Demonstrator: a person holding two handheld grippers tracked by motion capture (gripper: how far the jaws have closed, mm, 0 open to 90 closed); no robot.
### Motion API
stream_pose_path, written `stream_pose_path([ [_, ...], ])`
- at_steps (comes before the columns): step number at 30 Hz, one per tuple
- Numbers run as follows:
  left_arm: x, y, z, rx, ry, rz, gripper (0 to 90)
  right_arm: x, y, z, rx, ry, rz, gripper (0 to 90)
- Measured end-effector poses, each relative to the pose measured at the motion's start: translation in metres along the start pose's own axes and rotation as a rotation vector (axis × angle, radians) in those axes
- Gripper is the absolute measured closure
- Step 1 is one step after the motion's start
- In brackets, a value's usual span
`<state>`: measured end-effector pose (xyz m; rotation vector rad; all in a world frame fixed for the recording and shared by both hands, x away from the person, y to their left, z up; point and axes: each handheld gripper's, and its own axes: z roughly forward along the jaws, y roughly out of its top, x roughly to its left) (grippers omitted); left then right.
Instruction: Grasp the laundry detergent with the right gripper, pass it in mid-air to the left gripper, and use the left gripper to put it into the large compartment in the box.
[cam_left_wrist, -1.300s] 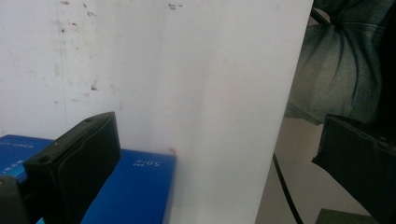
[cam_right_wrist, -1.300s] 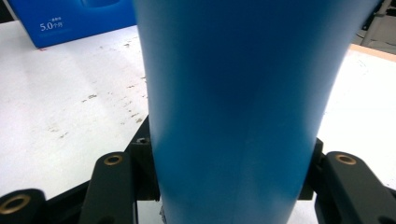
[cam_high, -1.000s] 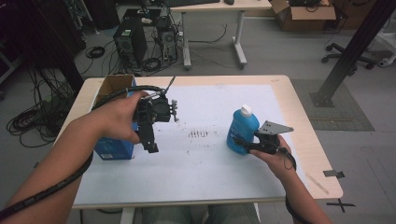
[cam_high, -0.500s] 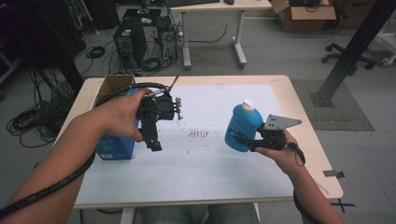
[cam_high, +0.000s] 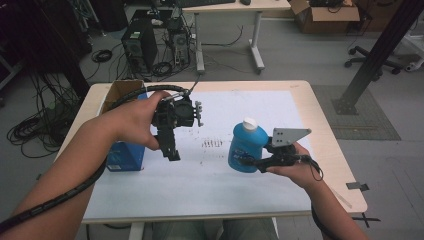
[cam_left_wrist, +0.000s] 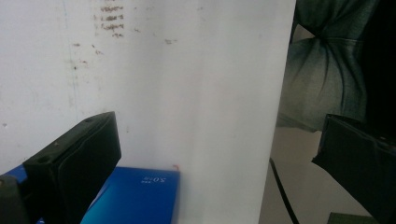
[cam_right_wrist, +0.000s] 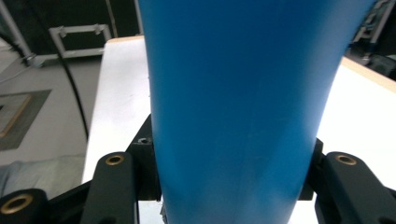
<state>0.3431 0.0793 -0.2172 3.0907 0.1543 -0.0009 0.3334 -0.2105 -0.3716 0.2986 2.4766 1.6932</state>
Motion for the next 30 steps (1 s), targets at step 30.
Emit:
stream_pose_path([
  [30,-0.009,0.013,-0.002,-0.010,-0.015,0.038,0.2,0.006,0.011,0.045,0.042,0.161,-0.068,44.2],
])
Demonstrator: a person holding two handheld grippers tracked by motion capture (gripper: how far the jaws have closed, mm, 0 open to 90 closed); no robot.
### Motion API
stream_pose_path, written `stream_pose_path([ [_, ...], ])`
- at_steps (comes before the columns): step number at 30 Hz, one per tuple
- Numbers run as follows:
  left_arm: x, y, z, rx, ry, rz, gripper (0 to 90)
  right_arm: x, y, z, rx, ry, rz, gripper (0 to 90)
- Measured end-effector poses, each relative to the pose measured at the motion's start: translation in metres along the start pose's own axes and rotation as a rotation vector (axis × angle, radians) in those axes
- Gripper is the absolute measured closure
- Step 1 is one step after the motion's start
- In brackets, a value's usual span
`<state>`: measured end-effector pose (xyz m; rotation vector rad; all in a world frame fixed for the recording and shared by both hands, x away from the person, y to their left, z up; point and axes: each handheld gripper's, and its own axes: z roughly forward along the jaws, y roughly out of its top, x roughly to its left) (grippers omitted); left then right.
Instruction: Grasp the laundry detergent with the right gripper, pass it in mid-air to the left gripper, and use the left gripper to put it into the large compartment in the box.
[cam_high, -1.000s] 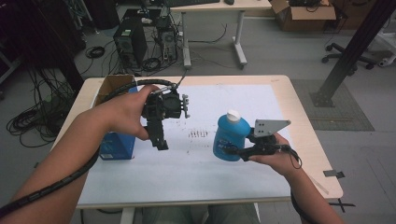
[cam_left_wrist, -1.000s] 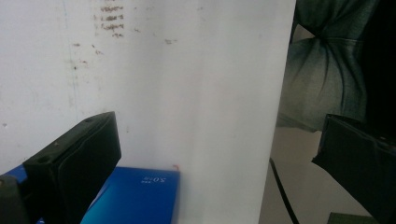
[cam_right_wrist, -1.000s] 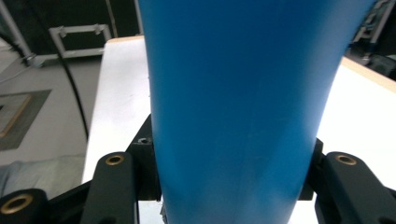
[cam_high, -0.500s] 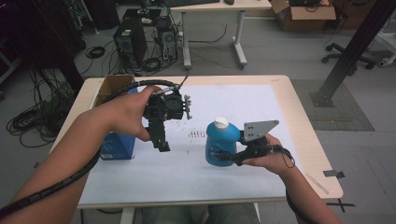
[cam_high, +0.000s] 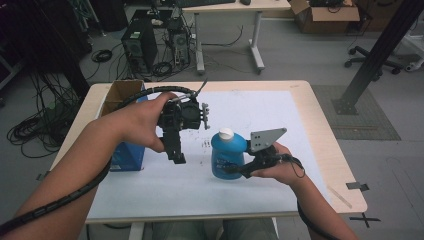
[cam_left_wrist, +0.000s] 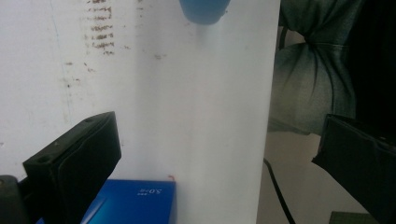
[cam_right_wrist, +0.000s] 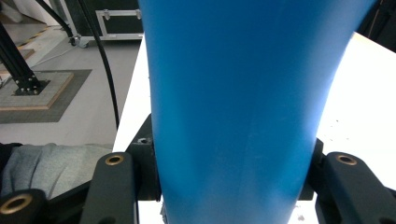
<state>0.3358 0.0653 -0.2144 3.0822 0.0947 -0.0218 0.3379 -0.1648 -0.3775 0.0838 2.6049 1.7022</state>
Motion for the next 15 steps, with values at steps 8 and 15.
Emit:
stream_pose_path([
  [8,-0.001,0.004,-0.001,0.002,0.006,0.006,0.2,-0.001,0.004,0.016,-0.007,0.027,-0.012,44.2],
  [15,-0.002,0.007,0.000,0.003,0.010,0.010,0.2,-0.001,0.008,0.026,-0.018,0.043,-0.020,44.3],
])
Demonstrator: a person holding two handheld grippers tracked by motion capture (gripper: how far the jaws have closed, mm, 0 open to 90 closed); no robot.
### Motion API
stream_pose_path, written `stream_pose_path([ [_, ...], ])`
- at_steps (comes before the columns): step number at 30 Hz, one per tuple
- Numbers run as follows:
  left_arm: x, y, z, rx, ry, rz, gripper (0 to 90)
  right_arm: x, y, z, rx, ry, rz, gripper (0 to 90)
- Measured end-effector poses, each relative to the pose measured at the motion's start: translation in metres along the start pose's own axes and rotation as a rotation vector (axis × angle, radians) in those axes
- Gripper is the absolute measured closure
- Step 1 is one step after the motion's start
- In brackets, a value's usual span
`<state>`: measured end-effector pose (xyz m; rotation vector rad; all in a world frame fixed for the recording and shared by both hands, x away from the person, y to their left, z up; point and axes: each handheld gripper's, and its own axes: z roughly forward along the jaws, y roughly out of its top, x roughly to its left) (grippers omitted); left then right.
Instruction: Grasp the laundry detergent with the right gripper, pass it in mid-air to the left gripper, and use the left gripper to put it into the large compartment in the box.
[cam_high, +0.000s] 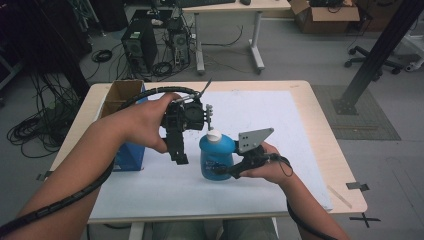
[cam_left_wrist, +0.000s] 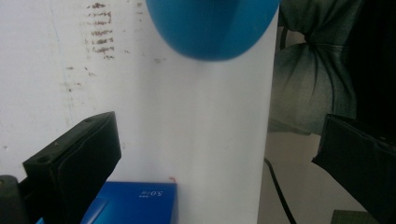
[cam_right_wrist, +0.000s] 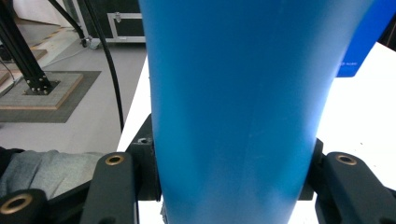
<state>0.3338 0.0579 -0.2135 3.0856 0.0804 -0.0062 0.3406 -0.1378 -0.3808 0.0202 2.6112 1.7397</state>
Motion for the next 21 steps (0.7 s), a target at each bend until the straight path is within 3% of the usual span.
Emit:
stream_pose_path([
  [21,-0.001,0.014,0.002,0.011,0.007,0.021,0.2,0.000,0.010,0.025,-0.024,0.038,-0.024,44.3],
])
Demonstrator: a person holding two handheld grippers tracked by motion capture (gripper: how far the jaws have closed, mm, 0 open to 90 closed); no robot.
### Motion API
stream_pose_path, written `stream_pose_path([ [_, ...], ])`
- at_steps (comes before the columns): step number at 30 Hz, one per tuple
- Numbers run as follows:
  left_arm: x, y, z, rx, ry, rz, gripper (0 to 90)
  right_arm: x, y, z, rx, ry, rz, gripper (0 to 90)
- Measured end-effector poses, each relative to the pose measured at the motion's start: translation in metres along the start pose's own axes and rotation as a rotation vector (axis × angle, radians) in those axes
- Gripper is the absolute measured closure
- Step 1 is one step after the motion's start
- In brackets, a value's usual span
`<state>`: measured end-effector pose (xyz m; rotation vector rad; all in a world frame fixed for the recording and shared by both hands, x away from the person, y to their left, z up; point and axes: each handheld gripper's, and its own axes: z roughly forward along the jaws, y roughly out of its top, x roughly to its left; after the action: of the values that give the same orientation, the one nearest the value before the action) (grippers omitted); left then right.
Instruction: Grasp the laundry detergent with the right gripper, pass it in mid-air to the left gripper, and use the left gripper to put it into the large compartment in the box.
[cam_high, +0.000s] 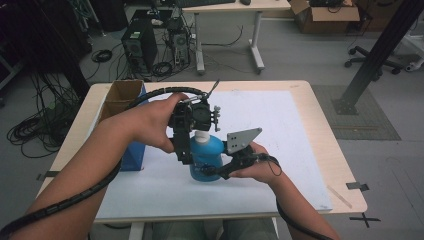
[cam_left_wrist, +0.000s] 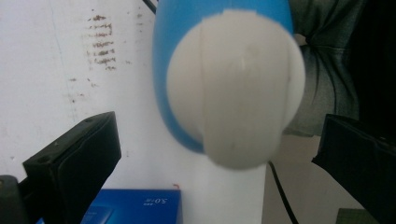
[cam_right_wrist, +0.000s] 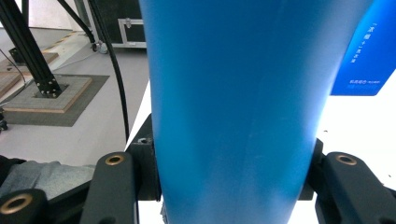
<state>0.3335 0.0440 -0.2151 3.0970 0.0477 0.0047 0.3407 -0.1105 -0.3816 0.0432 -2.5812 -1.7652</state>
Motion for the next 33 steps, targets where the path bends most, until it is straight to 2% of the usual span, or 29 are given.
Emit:
stream_pose_path([
  [22,-0.004,0.009,0.012,0.027,0.013,0.033,0.2,0.003,0.009,0.012,-0.001,0.015,-0.010,44.2],
  [33,-0.005,0.008,0.017,0.031,0.014,0.045,0.4,0.003,0.010,0.014,-0.003,0.020,-0.004,44.2],
])
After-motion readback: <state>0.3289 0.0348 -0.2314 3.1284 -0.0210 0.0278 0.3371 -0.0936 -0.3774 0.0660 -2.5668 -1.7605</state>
